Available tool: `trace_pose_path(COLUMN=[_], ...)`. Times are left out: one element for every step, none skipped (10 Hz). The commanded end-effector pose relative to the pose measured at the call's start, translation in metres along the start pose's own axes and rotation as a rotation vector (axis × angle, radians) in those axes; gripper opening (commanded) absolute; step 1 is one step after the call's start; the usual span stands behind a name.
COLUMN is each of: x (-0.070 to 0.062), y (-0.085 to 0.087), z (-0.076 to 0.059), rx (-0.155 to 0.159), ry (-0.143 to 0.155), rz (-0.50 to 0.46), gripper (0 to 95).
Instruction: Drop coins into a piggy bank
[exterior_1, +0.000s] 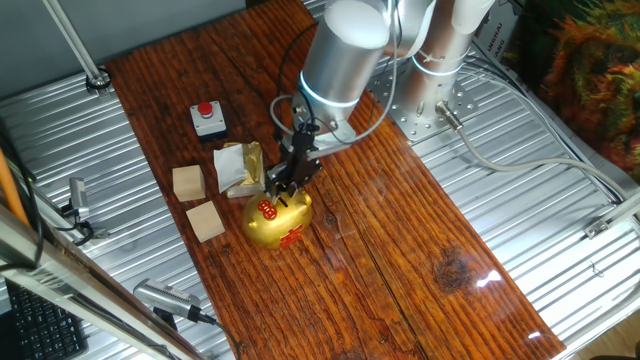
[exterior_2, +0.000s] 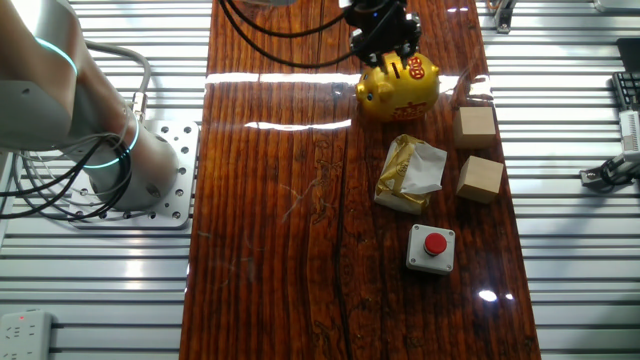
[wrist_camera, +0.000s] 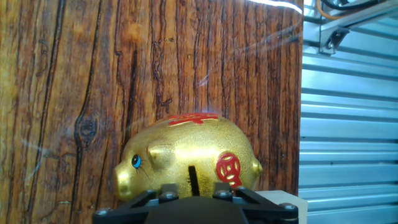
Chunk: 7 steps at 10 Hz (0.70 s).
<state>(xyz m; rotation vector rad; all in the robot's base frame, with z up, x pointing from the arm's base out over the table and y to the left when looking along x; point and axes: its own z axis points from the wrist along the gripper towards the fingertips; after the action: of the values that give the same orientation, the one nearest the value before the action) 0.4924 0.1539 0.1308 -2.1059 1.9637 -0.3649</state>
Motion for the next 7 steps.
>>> trace_pose_path(x=[-0.001, -0.002, -0.003, -0.003, 0.002, 0.006, 0.017], y=[0.002, 0.000, 0.000, 0.001, -0.002, -0.003, -0.007], z=[-0.008, -0.016, -0.024, -0.034, -0.046, -0.061, -0.088], rx=[-0.053, -0.067, -0.086, -0.102, -0.140, -0.187, -0.252], ry=[-0.019, -0.019, -0.019, -0.022, -0.048, -0.064, -0.065], rz=[0.065, 0.076, 0.095, 0.126, 0.178, 0.227, 0.326], gripper=[19.0, 19.0, 19.0, 19.0, 19.0, 19.0, 19.0])
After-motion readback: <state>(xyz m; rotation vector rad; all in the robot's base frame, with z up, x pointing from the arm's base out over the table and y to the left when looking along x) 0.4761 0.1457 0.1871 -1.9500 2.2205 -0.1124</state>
